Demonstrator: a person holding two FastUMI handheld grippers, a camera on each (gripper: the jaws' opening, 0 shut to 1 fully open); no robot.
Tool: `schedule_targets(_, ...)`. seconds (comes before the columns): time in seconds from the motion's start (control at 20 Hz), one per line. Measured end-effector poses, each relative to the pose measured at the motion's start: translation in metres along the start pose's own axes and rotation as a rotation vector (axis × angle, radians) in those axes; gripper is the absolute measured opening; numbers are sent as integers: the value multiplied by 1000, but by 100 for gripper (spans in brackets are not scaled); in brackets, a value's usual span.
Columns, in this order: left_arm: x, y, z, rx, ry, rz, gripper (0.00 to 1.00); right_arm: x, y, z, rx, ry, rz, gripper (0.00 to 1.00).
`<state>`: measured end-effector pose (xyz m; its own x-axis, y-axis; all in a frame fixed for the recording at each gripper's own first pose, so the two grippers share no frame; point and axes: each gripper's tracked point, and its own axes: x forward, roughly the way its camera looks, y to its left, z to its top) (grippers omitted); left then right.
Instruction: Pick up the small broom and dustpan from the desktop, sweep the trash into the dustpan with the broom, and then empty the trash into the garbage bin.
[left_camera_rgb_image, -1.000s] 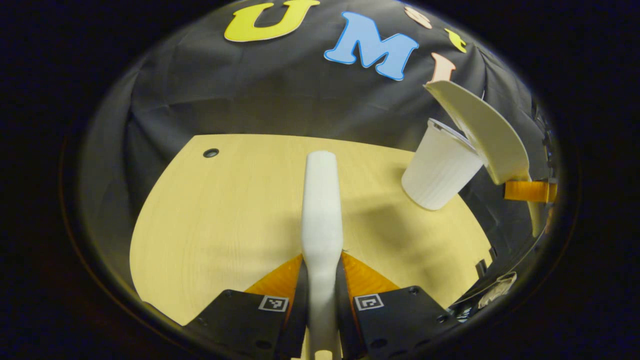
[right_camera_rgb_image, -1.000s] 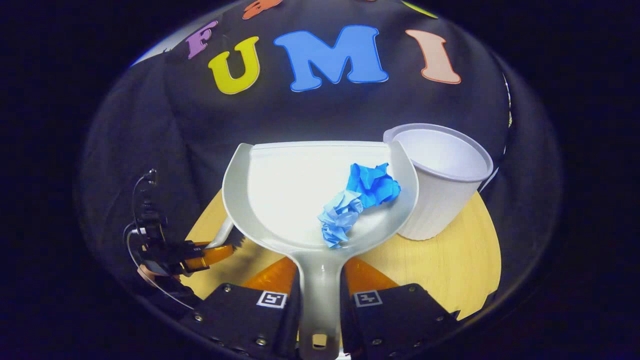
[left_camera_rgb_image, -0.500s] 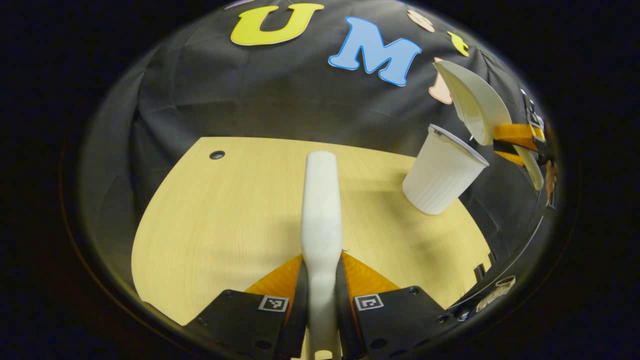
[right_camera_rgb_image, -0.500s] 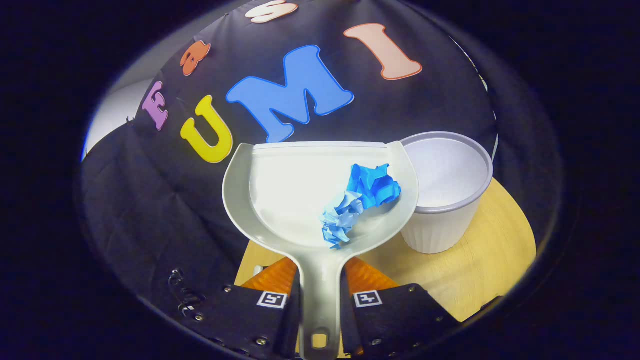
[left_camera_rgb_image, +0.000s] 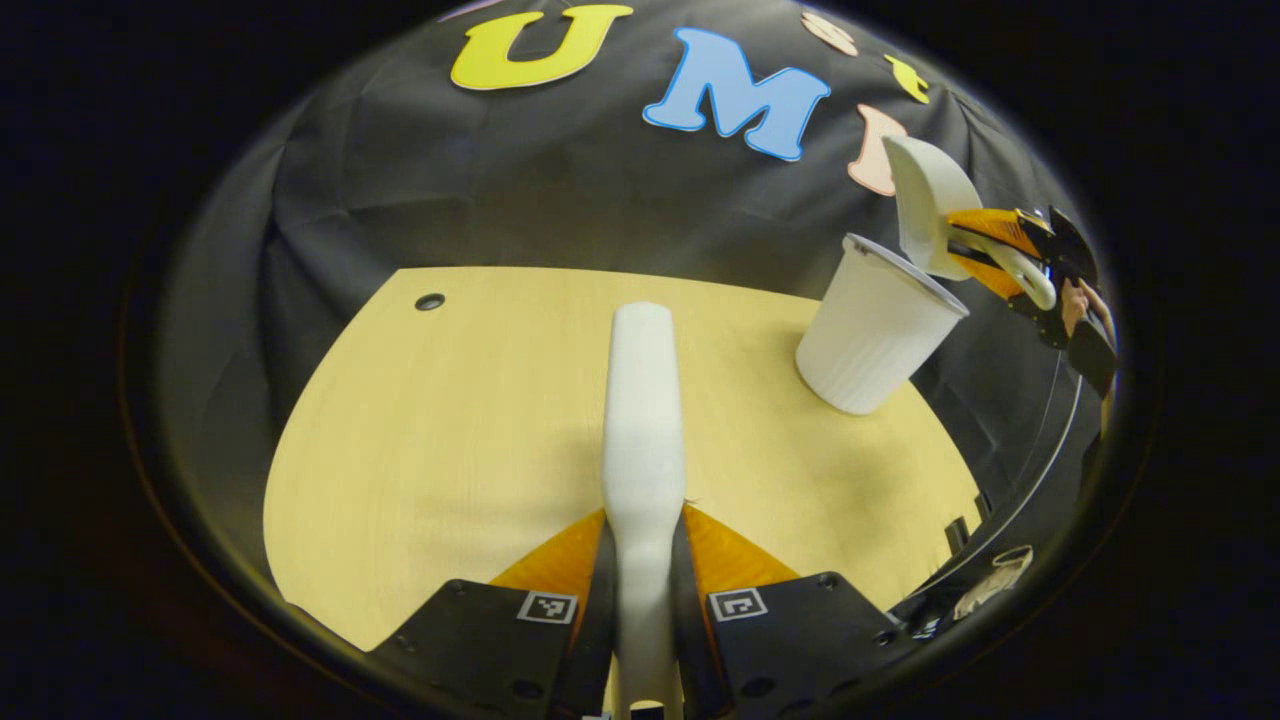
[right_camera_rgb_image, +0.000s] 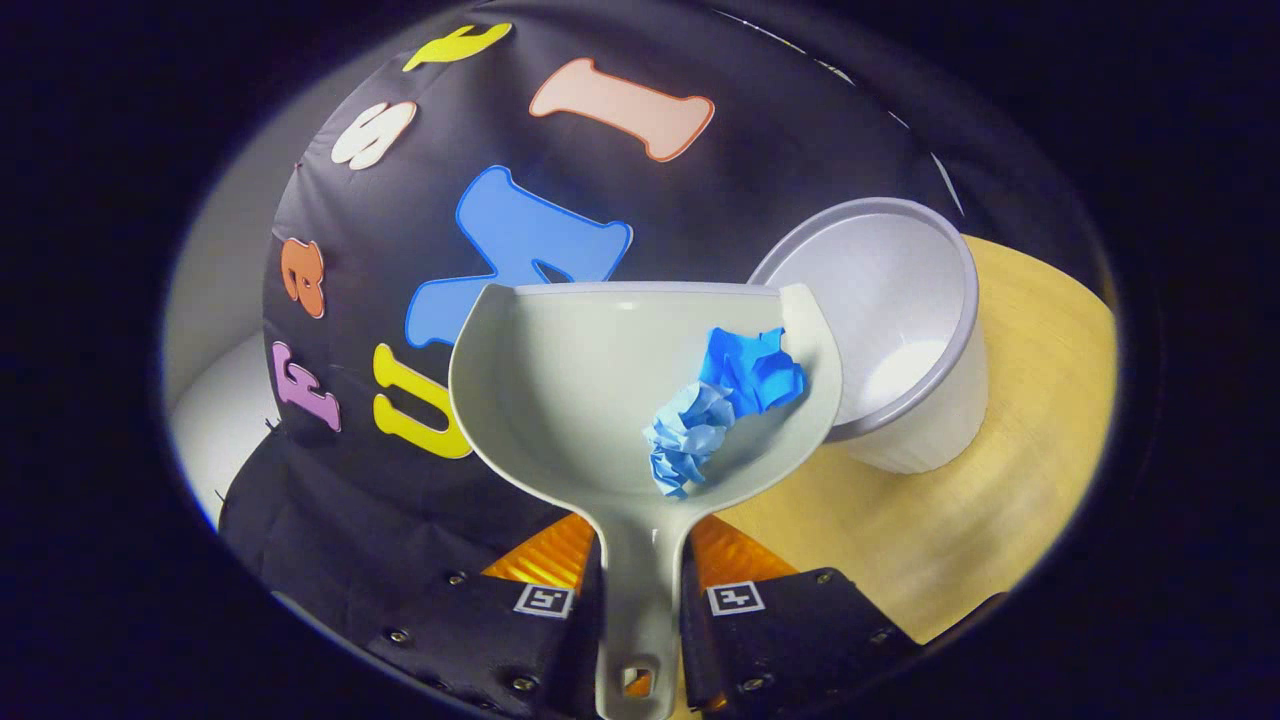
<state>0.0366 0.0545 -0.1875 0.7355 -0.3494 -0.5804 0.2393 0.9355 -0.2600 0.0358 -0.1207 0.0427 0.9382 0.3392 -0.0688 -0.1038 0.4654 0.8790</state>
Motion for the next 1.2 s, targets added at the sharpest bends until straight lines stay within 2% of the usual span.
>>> schedule_targets(0.2,-2,-13,-3,-12,6,-12,34,-4,-6,4,97,-19,29,34)
schedule_targets(0.45,-5,-18,-8,-6,23,-14,34,-7,-1,12,252,-51,134,34)
schedule_targets(0.95,-8,-34,-8,-9,26,-20,34,-9,11,14,315,-27,233,34)
schedule_targets(1.2,-8,-35,-11,-6,33,-18,34,-18,31,25,399,-43,341,34)
